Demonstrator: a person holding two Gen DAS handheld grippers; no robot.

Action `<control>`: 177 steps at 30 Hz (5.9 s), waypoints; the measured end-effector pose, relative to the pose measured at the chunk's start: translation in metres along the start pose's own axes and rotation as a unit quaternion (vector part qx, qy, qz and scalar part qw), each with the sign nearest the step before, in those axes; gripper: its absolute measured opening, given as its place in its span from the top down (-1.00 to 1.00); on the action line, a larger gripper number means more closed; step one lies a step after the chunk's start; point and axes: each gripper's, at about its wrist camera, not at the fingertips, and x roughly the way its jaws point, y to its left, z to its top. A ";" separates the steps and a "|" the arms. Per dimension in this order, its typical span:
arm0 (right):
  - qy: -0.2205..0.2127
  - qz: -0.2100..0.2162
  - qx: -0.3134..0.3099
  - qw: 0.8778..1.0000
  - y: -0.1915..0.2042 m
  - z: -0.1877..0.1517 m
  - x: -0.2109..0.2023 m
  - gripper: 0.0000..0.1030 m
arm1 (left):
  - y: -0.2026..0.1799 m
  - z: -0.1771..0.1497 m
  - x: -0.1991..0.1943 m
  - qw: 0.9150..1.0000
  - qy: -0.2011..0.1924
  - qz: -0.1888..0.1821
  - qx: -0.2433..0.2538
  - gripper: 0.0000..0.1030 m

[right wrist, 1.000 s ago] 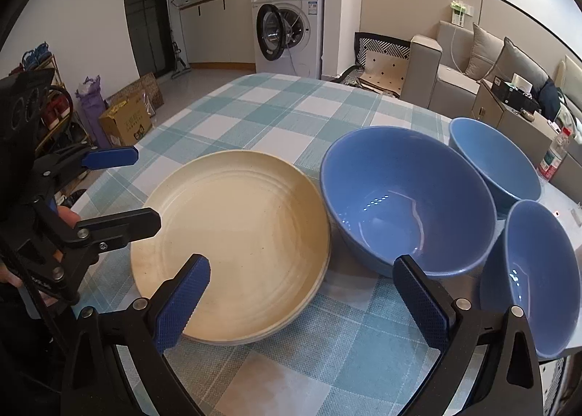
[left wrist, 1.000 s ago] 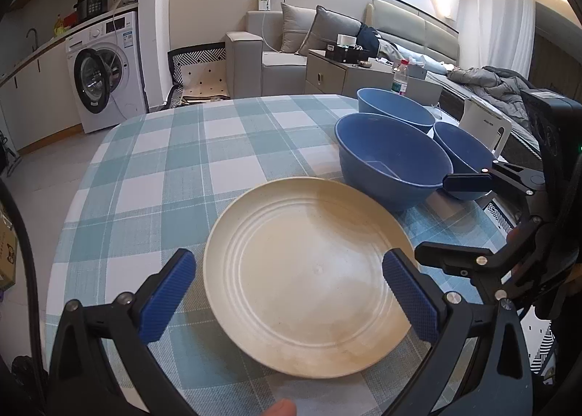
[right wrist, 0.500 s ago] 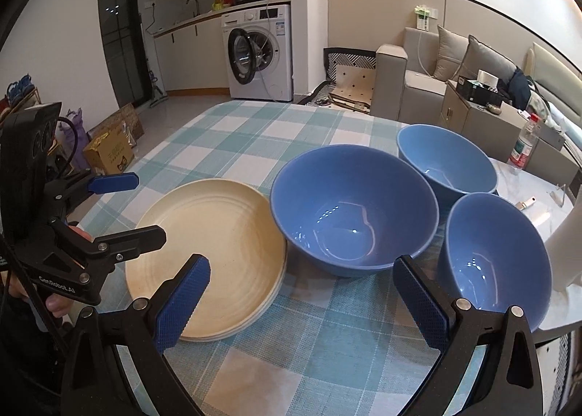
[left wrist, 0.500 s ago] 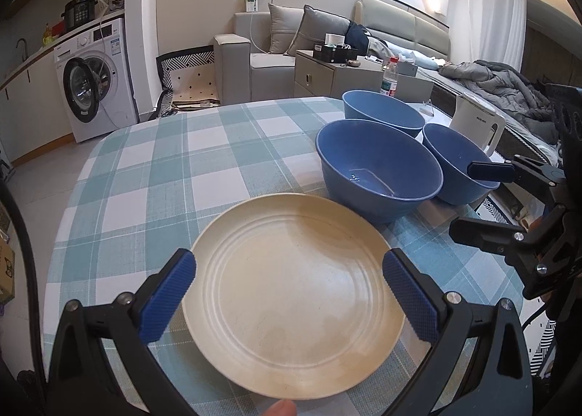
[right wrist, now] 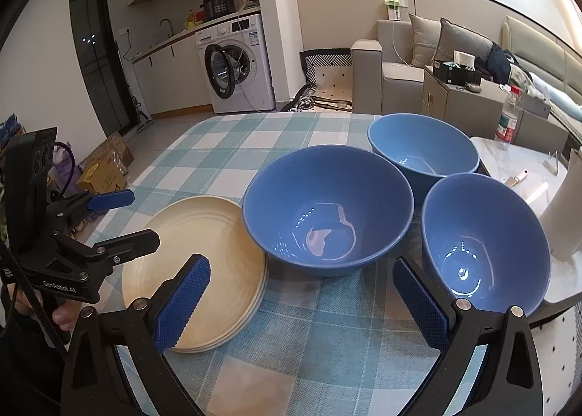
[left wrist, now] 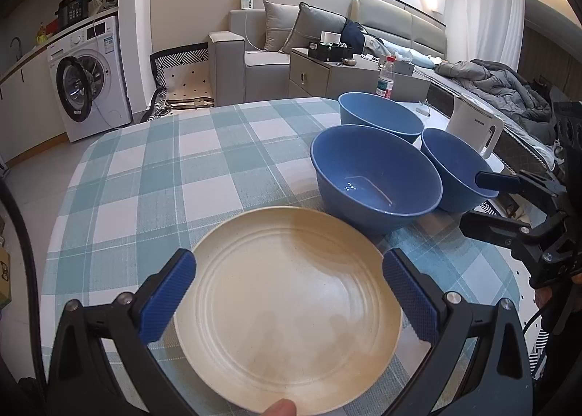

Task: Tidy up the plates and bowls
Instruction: 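Move both grippers toward the rim of the nearest blue bowl, then close both grippers on the rim of the blue bowl, then lift the gripped blue bowl off the tablecloth with both grippers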

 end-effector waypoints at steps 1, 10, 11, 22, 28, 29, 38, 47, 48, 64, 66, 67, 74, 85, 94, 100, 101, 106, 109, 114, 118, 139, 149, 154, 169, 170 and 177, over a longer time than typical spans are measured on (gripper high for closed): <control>0.001 0.001 0.003 1.000 -0.001 0.000 0.000 -0.98 | 0.000 0.002 0.001 1.000 0.001 -0.001 0.000 -1.00; 0.004 0.006 0.022 1.000 -0.010 0.004 0.001 -0.98 | -0.001 0.011 0.007 1.000 0.009 -0.009 0.002 -1.00; 0.004 0.001 0.023 1.000 -0.012 0.004 0.001 -0.98 | 0.000 0.012 0.008 1.000 0.010 -0.009 0.002 -1.00; 0.005 -0.003 0.059 0.998 -0.024 0.003 0.007 -0.98 | 0.003 0.024 0.019 1.000 0.016 -0.019 0.010 -1.00; 0.006 0.003 0.080 0.997 -0.028 0.006 0.011 -0.98 | 0.006 0.030 0.029 0.999 0.024 -0.030 0.014 -1.00; 0.008 0.005 0.084 0.996 -0.028 0.006 0.013 -0.98 | 0.007 0.031 0.031 0.999 0.025 -0.031 0.014 -1.00; 0.017 0.012 0.095 0.995 -0.033 0.007 0.026 -0.98 | 0.013 0.036 0.046 0.999 0.038 -0.033 0.004 -1.00; 0.025 0.017 0.102 0.994 -0.041 0.006 0.038 -0.97 | 0.011 0.043 0.059 0.998 0.048 -0.032 0.001 -1.00; 0.025 0.017 0.102 0.994 -0.042 0.006 0.039 -0.96 | 0.011 0.043 0.061 0.998 0.050 -0.032 0.001 -1.00; 0.033 -0.001 0.088 0.996 -0.044 0.012 0.057 -0.61 | 0.009 0.052 0.086 0.997 0.064 -0.032 -0.009 -0.99; 0.035 -0.008 0.083 0.996 -0.044 0.013 0.060 -0.61 | 0.008 0.054 0.088 0.997 0.063 -0.033 -0.008 -0.99; 0.035 -0.011 0.082 0.996 -0.044 0.013 0.059 -0.58 | 0.007 0.056 0.089 0.997 0.062 -0.034 -0.007 -0.98; 0.029 -0.020 0.093 0.995 -0.050 0.013 0.061 -0.43 | 0.002 0.062 0.098 0.997 0.066 -0.034 0.004 -0.94; 0.032 -0.015 0.099 0.994 -0.054 0.014 0.067 -0.39 | -0.005 0.064 0.114 0.995 0.089 -0.042 0.012 -0.49; 0.029 -0.021 0.096 0.995 -0.054 0.013 0.066 -0.25 | -0.010 0.064 0.118 0.993 0.098 -0.071 0.012 -0.01; 0.025 -0.030 0.094 0.995 -0.055 0.012 0.065 -0.04 | -0.013 0.065 0.118 0.992 0.099 -0.079 0.016 0.31; 0.025 -0.031 0.094 0.995 -0.055 0.012 0.065 -0.03 | -0.014 0.065 0.118 0.992 0.099 -0.081 0.018 0.36; 0.021 -0.033 0.090 0.995 -0.054 0.012 0.063 -0.01 | -0.018 0.064 0.116 0.991 0.097 -0.086 0.028 0.43; 0.020 -0.036 0.087 0.995 -0.053 0.013 0.063 -0.01 | -0.021 0.064 0.113 0.991 0.093 -0.091 0.035 0.43; 0.019 -0.038 0.085 0.995 -0.053 0.013 0.063 0.00 | -0.023 0.064 0.112 0.991 0.091 -0.088 0.037 0.43; 0.018 -0.039 0.084 0.996 -0.052 0.012 0.063 0.00 | -0.025 0.065 0.108 0.992 0.085 -0.085 0.044 0.43; 0.004 -0.041 0.065 0.997 -0.036 0.015 0.049 0.00 | -0.022 0.065 0.086 0.994 0.065 -0.075 0.046 0.43; -0.009 -0.041 0.052 0.998 -0.025 0.018 0.035 0.00 | -0.020 0.066 0.070 0.995 0.049 -0.070 0.044 0.43; -0.015 -0.042 0.048 0.998 -0.020 0.020 0.027 0.00 | -0.021 0.068 0.064 0.996 0.043 -0.068 0.043 0.43; -0.031 -0.045 0.041 0.998 -0.014 0.023 0.002 0.00 | -0.028 0.072 0.044 0.996 0.027 -0.065 0.048 0.43; -0.032 -0.046 0.041 0.998 -0.014 0.023 0.001 0.00 | -0.028 0.072 0.043 0.996 0.026 -0.065 0.049 0.43; -0.042 -0.052 0.042 0.997 -0.015 0.026 -0.014 0.00 | -0.037 0.078 0.037 0.996 0.018 -0.068 0.056 0.43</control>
